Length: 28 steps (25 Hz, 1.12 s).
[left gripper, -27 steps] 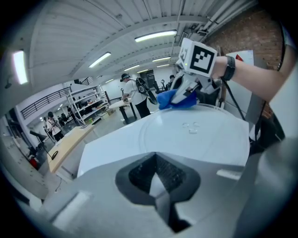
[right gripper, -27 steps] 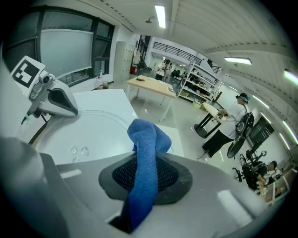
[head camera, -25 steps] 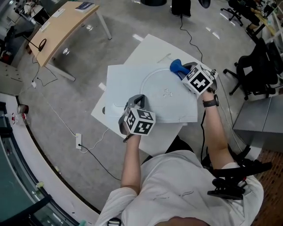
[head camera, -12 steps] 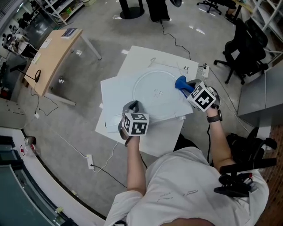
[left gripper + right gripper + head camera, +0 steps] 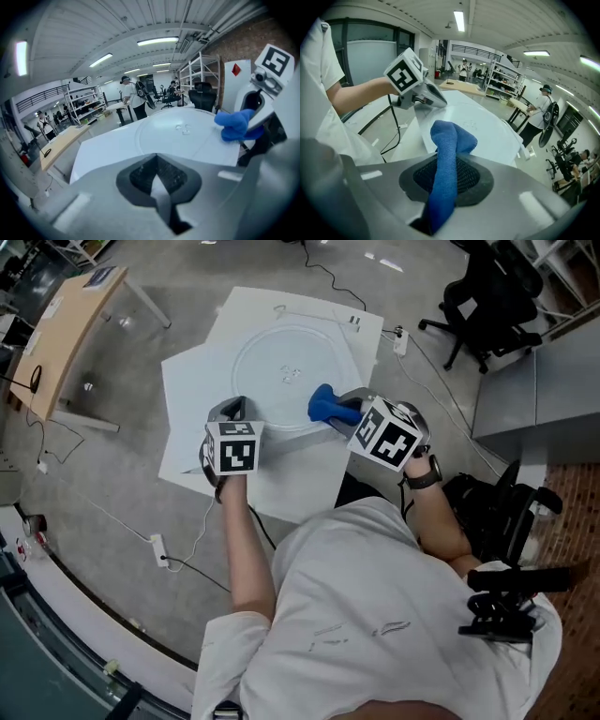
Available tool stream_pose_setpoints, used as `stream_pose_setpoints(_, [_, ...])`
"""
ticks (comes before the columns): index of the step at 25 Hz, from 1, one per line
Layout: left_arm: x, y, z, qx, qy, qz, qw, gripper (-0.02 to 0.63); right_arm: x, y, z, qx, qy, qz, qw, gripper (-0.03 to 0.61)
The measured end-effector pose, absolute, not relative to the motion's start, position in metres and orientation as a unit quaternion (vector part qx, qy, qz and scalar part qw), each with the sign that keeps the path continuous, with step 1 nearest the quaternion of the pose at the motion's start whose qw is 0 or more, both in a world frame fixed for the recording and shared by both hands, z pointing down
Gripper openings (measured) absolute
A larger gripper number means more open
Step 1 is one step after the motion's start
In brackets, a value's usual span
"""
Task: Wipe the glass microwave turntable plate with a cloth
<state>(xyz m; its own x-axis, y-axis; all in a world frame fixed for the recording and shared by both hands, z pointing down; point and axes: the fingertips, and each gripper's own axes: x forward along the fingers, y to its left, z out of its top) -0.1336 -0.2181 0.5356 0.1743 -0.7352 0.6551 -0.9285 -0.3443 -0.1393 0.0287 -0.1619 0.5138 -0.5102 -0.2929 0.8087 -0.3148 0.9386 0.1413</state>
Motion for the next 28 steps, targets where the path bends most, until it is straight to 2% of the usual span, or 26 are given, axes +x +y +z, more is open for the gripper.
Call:
stream_pose_setpoints(9, [-0.132, -0.212, 0.529, 0.769, -0.531, 0.289, 0.206, 0.003, -0.039, -0.127, 0.516, 0.074, -0.889, -0.031, 0.451, 0.064])
stream_pose_setpoints(16, [-0.132, -0.207, 0.519, 0.797, -0.488, 0.208, 0.290, 0.003, -0.078, -0.136, 0.514, 0.023, -0.895, -0.054, 0.443, 0.066])
stream_pose_setpoints(28, [-0.171, -0.186, 0.500, 0.759, -0.559, 0.184, 0.280, 0.003, -0.141, -0.192, 0.508, 0.001, -0.900, -0.080, 0.428, 0.067])
